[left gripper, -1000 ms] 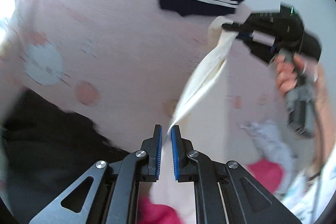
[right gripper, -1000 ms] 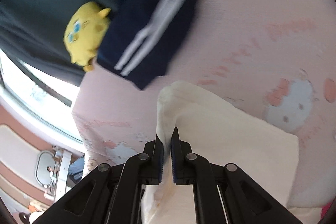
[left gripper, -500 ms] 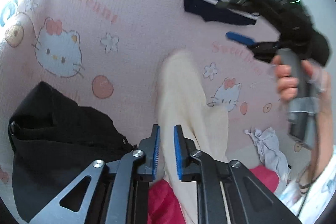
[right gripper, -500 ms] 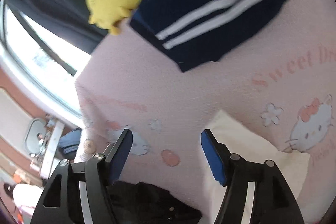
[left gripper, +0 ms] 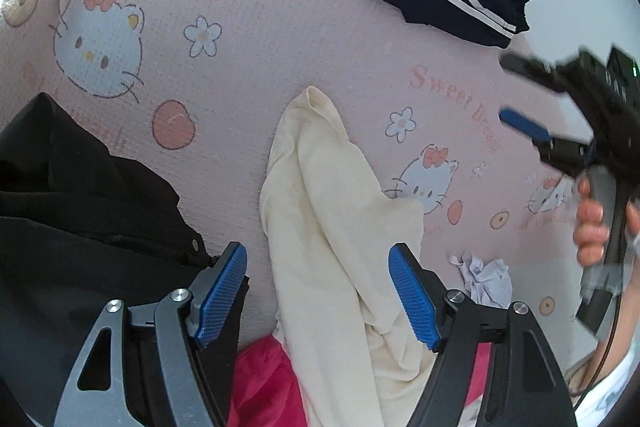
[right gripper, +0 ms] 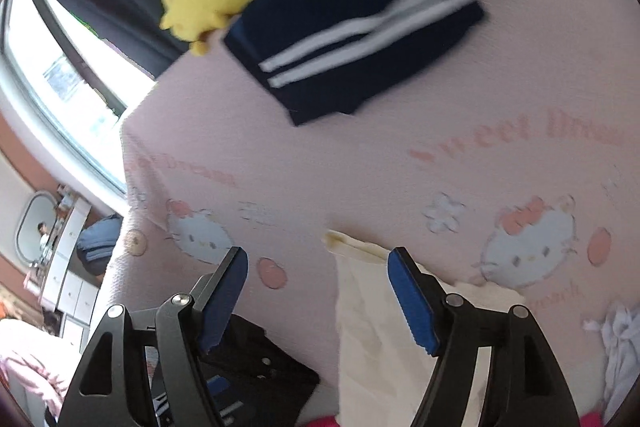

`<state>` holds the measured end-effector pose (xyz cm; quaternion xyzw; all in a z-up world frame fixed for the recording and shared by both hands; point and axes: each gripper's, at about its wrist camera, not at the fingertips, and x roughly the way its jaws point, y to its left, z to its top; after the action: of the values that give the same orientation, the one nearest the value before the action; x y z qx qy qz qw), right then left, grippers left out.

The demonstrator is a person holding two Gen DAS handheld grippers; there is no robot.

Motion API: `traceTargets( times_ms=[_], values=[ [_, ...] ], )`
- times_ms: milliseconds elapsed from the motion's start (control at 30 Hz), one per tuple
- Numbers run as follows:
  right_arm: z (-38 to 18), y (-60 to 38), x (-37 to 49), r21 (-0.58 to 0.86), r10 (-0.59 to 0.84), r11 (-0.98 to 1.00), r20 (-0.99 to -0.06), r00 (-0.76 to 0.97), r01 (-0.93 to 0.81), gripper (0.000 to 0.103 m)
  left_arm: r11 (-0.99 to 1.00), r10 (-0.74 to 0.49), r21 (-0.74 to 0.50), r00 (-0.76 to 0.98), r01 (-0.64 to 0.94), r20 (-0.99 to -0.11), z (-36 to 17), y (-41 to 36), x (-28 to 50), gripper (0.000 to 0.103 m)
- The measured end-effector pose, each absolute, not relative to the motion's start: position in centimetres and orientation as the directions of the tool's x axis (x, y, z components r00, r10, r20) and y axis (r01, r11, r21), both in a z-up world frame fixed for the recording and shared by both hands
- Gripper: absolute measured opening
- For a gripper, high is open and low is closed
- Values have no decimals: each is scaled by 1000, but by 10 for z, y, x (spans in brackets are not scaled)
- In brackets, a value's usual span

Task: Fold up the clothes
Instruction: 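Open both grippers and drop the cream fabric onto the bed, then grasp the cream fabric with the left gripper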

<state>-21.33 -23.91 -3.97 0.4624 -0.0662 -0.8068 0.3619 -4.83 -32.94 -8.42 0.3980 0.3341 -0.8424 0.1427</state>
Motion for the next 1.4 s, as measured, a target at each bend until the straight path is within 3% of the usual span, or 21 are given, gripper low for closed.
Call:
traceTargets(
  times_ms=[433, 933, 1167, 1267, 1400],
  values=[
    [-153, -158, -228, 448, -556, -804, -800, -227, 390, 77, -752, 50, -390, -544, 532, -837, -122, -296, -85, 72],
    [-286, -62, -234, 547, -551, -834, -831, -72, 67, 77, -887, 69, -246, -415, 391, -907, -161, -210, -157, 72],
    [-298, -53, -247, 543, -544, -839, -838, -36, 21, 78, -930, 65, -190, -366, 314, -928, -180, -179, -187, 72],
    [-305, -55, -252, 597, -597, -802, -802, -25, 21, 77, -934, 87, -201, -358, 295, -930, -188, -170, -202, 72],
    [-316, -54, -263, 727, -724, -686, -687, -67, -28, 77, -940, 94, -201, -356, 277, -930, -200, -164, -219, 72]
  ],
)
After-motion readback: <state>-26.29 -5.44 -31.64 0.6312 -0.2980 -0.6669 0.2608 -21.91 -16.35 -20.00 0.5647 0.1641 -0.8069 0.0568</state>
